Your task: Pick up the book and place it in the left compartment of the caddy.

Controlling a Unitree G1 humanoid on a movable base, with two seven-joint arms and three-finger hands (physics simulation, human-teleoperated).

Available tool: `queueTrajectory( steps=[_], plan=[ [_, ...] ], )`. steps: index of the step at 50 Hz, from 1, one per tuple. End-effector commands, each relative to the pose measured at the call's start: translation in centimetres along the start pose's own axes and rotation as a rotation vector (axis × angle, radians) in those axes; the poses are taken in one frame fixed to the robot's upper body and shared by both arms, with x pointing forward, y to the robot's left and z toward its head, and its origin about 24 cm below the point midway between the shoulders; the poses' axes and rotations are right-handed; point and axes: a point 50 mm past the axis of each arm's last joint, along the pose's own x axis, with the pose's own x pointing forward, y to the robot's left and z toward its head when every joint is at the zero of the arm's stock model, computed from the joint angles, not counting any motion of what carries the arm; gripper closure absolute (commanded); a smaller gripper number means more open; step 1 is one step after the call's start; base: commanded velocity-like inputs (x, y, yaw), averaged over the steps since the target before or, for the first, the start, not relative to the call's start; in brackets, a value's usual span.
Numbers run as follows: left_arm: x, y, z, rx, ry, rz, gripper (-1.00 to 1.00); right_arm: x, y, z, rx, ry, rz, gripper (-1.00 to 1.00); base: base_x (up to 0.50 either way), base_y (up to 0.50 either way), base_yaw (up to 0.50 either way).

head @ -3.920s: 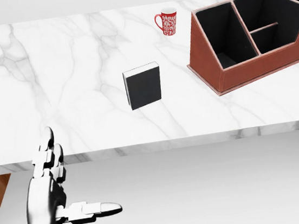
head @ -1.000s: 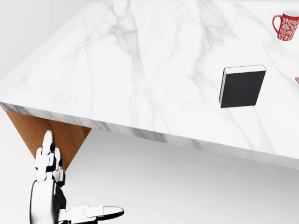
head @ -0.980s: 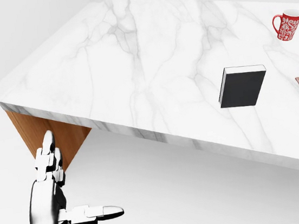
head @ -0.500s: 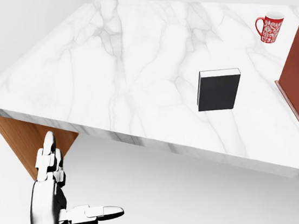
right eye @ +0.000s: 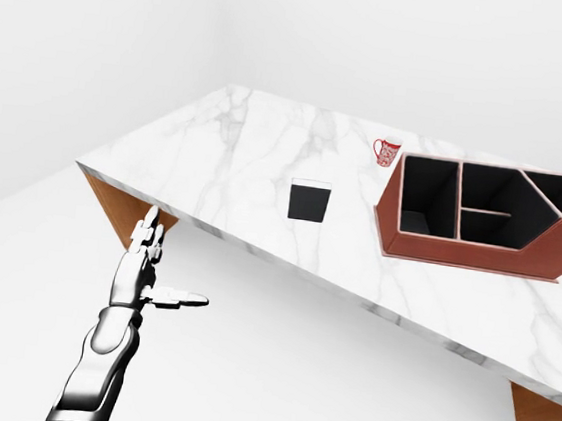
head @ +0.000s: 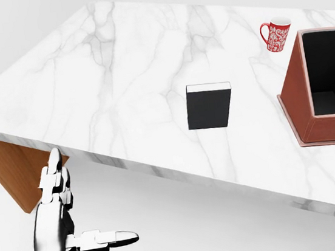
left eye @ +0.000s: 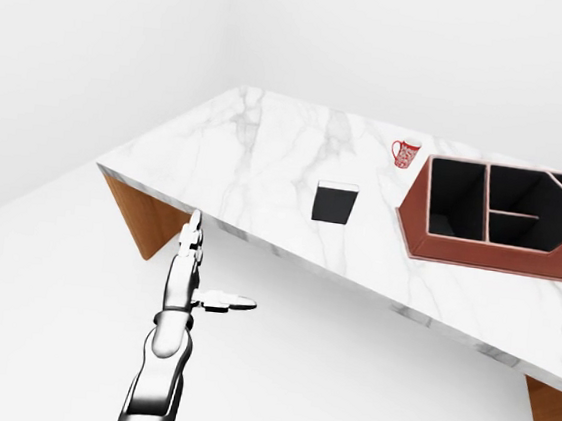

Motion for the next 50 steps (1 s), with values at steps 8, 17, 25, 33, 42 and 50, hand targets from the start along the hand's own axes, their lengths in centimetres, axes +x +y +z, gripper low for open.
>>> queueTrajectory(
  steps=[8,17,25,33,42,50],
  plan=[
    [-0.10,0.02,0.27,0.001,-0.012,0.001,-1.00,-0.01,0.04,-0.14,-0.002,0.005,0.002,-1.00,0.13,-0.28,0.00],
    [-0.06,0.04,-0.09,0.000,0.004,0.001,-1.00,-0.02,0.02,-0.16,-0.005,0.007,0.002,-1.00,0.13,-0.28,0.00],
    [-0.29,-0.02,0.40,0.002,-0.017,0.002,-1.00,-0.03,0.03,-0.03,-0.009,0.004,0.002,-1.00,0.13,-0.28,0.00],
    [-0.38,0.03,0.14,0.000,-0.006,0.004,-1.00,-0.01,-0.02,-0.12,-0.011,0.007,0.000,-1.00,0.13,-0.28,0.00],
    [-0.47,-0.01,0.34,-0.007,-0.014,0.000,-1.00,-0.06,-0.08,-0.27,-0.011,0.013,-0.002,-1.00,0.13,-0.28,0.00],
    [-0.55,0.04,0.64,-0.020,-0.026,-0.002,-1.00,0.00,-0.08,-0.33,-0.013,0.016,-0.006,-1.00,0.13,-0.28,0.00]
  ],
)
